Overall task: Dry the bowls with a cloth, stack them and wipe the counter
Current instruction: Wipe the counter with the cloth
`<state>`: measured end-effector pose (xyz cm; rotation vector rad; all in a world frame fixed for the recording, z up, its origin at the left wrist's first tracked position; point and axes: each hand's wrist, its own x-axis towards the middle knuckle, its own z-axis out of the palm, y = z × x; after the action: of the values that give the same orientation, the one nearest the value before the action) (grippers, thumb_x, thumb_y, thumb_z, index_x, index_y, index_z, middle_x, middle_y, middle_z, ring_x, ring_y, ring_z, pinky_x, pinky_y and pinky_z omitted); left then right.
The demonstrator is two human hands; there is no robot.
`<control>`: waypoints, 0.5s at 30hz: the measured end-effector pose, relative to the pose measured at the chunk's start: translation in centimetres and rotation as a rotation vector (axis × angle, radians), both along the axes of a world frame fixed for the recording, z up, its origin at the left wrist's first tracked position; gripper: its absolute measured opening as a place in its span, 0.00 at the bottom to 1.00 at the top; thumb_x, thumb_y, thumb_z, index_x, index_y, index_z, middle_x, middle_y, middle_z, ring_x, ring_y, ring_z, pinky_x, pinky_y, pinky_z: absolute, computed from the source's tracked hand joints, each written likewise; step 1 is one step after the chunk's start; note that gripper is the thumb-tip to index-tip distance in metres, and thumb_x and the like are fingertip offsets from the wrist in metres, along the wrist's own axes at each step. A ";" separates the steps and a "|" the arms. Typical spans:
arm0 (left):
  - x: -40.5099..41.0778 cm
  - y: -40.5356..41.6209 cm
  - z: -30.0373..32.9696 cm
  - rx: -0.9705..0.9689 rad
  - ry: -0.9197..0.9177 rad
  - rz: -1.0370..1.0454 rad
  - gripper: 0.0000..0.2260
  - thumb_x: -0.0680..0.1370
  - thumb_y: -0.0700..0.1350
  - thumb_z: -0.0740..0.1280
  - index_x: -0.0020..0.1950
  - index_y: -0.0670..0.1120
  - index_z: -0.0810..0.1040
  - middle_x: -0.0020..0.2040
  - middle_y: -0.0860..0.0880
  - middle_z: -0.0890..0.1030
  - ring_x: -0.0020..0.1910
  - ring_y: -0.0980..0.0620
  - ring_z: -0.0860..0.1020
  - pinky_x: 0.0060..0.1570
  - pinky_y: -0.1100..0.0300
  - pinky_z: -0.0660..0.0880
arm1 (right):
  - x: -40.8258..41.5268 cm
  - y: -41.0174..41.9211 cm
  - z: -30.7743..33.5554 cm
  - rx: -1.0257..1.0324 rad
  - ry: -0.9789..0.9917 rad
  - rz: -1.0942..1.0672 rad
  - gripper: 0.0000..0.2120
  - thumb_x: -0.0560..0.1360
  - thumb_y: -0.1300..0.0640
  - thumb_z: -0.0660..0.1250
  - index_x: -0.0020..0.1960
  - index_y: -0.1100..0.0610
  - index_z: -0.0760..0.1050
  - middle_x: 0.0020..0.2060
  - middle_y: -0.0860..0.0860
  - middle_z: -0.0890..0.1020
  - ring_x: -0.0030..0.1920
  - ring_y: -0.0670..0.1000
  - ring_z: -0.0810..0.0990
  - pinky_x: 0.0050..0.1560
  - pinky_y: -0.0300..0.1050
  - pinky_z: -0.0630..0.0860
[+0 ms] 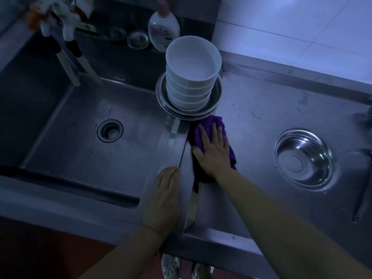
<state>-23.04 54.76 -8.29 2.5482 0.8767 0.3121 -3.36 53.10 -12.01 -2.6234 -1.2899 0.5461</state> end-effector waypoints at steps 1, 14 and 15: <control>0.0 0.0 0.2 -0.010 0.001 -0.005 0.18 0.72 0.36 0.58 0.59 0.30 0.75 0.57 0.33 0.78 0.56 0.36 0.78 0.57 0.42 0.68 | -1.0 -0.8 0.0 -0.001 0.006 0.007 0.35 0.73 0.36 0.45 0.76 0.43 0.37 0.77 0.55 0.39 0.76 0.55 0.35 0.74 0.54 0.34; -0.3 -1.6 3.4 -0.058 0.127 -0.053 0.27 0.75 0.53 0.54 0.61 0.34 0.75 0.60 0.36 0.77 0.60 0.37 0.75 0.63 0.45 0.67 | -13.2 -12.9 0.5 -0.082 0.077 0.152 0.38 0.72 0.34 0.43 0.68 0.40 0.19 0.73 0.53 0.28 0.71 0.53 0.23 0.70 0.52 0.26; -0.3 -1.8 3.4 -0.032 0.139 -0.074 0.26 0.74 0.52 0.55 0.59 0.34 0.76 0.58 0.36 0.78 0.58 0.37 0.76 0.61 0.44 0.69 | -13.0 -13.5 0.6 -0.099 0.074 0.167 0.38 0.72 0.35 0.43 0.68 0.41 0.20 0.73 0.52 0.29 0.71 0.52 0.23 0.71 0.52 0.27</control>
<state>-23.33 52.96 -4.87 2.5901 0.8274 0.0993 -16.40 39.59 -11.37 -2.5594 -1.5043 0.7440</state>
